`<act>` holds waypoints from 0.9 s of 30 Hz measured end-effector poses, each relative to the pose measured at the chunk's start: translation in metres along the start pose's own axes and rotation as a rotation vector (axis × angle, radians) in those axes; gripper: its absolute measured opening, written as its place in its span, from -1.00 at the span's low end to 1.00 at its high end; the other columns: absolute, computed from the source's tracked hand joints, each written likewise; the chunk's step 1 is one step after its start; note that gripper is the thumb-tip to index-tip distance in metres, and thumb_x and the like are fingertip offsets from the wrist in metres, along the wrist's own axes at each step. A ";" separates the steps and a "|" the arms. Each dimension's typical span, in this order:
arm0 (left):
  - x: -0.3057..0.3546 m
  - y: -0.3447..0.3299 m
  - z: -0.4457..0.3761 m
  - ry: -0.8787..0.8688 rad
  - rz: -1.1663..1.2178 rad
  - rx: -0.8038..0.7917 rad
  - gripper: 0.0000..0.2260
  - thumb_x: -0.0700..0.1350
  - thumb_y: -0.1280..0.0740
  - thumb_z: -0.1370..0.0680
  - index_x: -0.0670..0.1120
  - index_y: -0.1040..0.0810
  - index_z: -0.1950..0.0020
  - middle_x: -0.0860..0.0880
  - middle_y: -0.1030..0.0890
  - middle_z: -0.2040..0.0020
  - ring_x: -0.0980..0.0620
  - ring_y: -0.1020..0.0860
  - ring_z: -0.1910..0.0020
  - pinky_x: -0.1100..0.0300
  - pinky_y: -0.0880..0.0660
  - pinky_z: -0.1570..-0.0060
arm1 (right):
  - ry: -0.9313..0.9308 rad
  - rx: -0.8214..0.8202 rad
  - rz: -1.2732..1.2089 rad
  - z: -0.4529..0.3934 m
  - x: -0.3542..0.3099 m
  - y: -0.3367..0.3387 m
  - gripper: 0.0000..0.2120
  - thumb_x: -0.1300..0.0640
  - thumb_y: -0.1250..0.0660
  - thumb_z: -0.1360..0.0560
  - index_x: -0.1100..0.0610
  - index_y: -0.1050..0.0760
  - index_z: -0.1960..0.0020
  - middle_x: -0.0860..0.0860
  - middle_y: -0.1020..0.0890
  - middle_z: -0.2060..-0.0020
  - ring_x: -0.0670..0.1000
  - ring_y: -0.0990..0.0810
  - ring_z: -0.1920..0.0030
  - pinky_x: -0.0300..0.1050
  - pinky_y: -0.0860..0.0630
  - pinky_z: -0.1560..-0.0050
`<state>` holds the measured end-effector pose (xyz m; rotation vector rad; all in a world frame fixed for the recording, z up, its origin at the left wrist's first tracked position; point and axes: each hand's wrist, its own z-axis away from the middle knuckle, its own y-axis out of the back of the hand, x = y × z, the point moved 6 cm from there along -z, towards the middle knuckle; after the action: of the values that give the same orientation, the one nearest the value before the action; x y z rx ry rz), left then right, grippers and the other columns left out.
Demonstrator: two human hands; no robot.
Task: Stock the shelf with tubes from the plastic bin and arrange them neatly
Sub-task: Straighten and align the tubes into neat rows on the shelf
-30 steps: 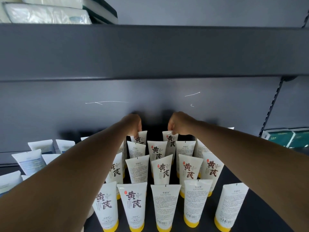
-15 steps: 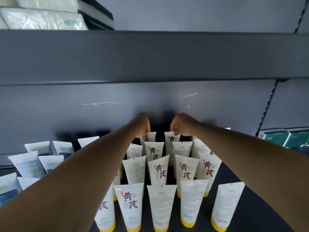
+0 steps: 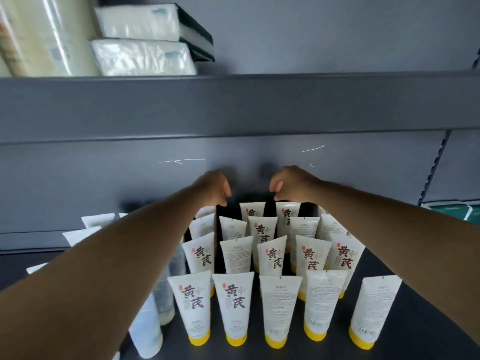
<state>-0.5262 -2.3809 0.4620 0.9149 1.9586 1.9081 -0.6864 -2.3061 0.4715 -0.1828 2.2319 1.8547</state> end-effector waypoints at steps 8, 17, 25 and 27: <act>-0.088 0.037 0.069 0.051 -0.013 0.034 -0.64 -0.19 -0.48 -0.41 -0.18 -0.58 -0.20 -0.13 -0.61 -0.17 -0.08 -0.56 -0.14 0.21 -0.41 -0.12 | 0.071 0.054 -0.100 0.005 -0.101 -0.027 -0.74 0.24 -0.46 -0.40 0.21 -0.62 -0.08 0.12 -0.66 -0.03 0.07 -0.62 -0.04 -0.16 -0.50 -0.11; -0.138 0.052 0.092 0.040 0.021 0.073 -0.65 -0.16 -0.46 -0.44 -0.16 -0.57 -0.21 -0.14 -0.59 -0.19 -0.11 -0.54 -0.17 0.14 -0.43 -0.21 | 0.038 0.045 0.004 0.008 -0.151 -0.038 -0.74 0.28 -0.37 -0.43 0.18 -0.62 -0.12 0.08 -0.65 -0.07 0.07 -0.59 -0.10 -0.22 -0.45 -0.08; -0.128 0.050 0.073 0.010 0.074 0.083 -0.65 -0.17 -0.46 -0.43 -0.15 -0.58 -0.20 -0.14 -0.61 -0.16 -0.11 -0.56 -0.15 0.15 -0.44 -0.19 | 0.026 0.066 0.022 0.028 -0.139 -0.034 -0.78 0.25 -0.40 -0.43 0.18 -0.63 -0.08 0.09 -0.66 -0.05 0.07 -0.60 -0.09 -0.10 -0.49 -0.14; -0.127 0.046 0.072 0.000 0.074 0.068 -0.66 -0.18 -0.46 -0.43 -0.15 -0.59 -0.19 -0.14 -0.61 -0.16 -0.10 -0.56 -0.15 0.16 -0.44 -0.19 | -0.009 0.080 0.025 0.028 -0.135 -0.033 -0.77 0.24 -0.39 -0.44 0.17 -0.63 -0.09 0.09 -0.65 -0.06 0.08 -0.59 -0.10 -0.15 -0.48 -0.12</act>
<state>-0.3745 -2.4010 0.4687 1.0193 2.0274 1.8905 -0.5455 -2.2924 0.4700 -0.1338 2.3074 1.7716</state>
